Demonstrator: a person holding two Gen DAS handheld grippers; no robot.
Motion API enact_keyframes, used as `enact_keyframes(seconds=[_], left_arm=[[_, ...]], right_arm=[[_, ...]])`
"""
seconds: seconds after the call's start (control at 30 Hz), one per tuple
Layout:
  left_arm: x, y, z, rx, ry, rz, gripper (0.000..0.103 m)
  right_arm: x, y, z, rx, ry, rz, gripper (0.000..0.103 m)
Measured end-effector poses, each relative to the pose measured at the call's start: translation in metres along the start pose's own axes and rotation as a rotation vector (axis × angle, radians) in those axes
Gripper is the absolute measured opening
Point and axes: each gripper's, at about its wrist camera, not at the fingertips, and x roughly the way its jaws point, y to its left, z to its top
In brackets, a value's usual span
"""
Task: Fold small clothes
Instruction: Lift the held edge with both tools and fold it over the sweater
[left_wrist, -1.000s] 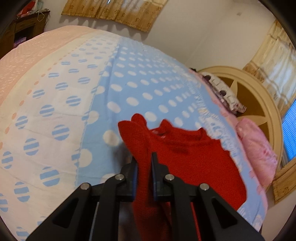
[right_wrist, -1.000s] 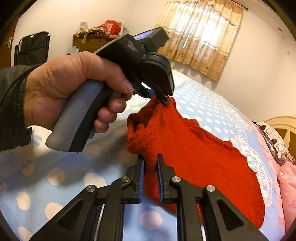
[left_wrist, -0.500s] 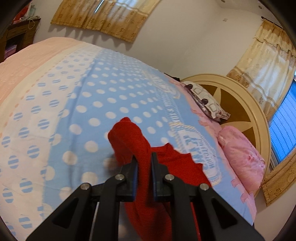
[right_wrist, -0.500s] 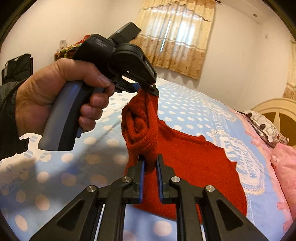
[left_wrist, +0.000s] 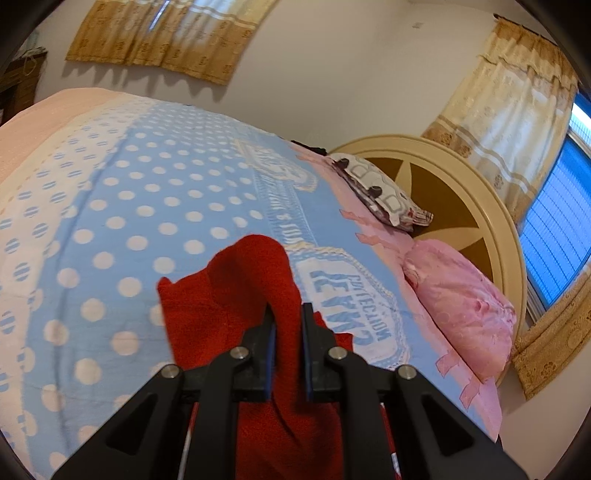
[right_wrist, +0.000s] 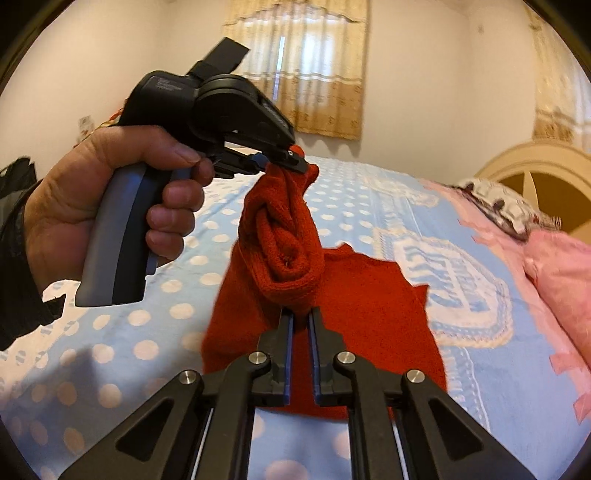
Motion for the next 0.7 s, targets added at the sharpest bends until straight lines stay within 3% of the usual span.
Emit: enact_keyframes(seconds=[0.5,0.7], left_arm=[[0.062,-0.055,-0.016,0.085,0.102,-0.024,0.012],[0.093,-0.067,-0.031,0.098,0.151,-0.029,0.011]], right_arm=[[0.0,-0.075,-0.023,0.167,0.078,-0.033,0.0],[0.006,-0.102,-0.046,0.256,0.151,-0.001,0.0]])
